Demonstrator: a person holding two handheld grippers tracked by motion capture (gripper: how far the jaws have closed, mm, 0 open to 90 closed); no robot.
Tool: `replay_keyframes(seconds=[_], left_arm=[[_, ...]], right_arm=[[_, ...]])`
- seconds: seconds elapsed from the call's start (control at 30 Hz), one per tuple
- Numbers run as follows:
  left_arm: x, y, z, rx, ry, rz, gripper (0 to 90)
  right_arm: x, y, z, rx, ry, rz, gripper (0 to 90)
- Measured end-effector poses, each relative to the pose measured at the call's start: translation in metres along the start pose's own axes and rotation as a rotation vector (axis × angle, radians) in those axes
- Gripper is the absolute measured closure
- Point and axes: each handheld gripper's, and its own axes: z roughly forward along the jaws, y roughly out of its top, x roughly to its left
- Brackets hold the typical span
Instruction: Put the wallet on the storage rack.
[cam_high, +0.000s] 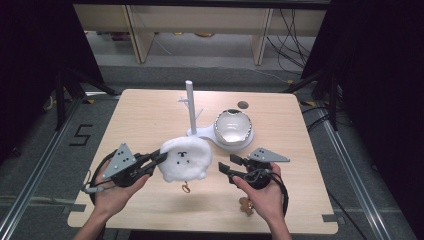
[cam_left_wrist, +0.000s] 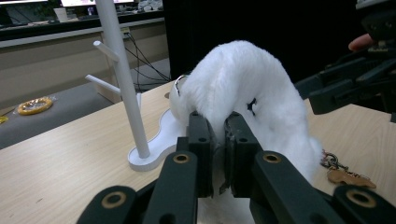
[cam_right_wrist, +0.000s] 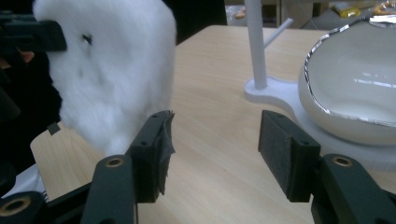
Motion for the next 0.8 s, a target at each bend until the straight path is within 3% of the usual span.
replay_keyframes(seconds=[0.27, 0.33, 0.6, 0.63, 0.67, 0.77, 0.8], left_arm=[[-0.006, 0.001, 0.009, -0.011, -0.007, 0.018, 82.4], [-0.006, 0.001, 0.010, -0.012, -0.008, 0.021, 82.4], [-0.012, 0.002, 0.013, -0.023, -0.018, 0.032, 82.4], [-0.012, 0.002, 0.014, -0.022, -0.019, 0.034, 82.4], [-0.013, 0.002, 0.014, -0.024, -0.021, 0.034, 82.4], [-0.015, 0.003, 0.015, -0.034, -0.023, 0.039, 82.3], [-0.016, 0.004, 0.016, -0.040, -0.023, 0.038, 82.3]], right_arm=[[0.011, 0.013, 0.008, -0.038, 0.028, -0.025, 40.9], [0.011, 0.015, 0.011, -0.043, 0.029, -0.047, 40.1], [0.014, 0.019, 0.017, -0.051, 0.011, -0.037, 38.7], [0.013, 0.020, 0.019, -0.064, 0.018, -0.062, 38.8], [0.014, 0.020, 0.019, -0.057, 0.014, -0.055, 38.8], [0.014, 0.021, 0.021, -0.065, 0.011, -0.074, 40.9], [0.014, 0.022, 0.022, -0.068, 0.012, -0.074, 45.5]])
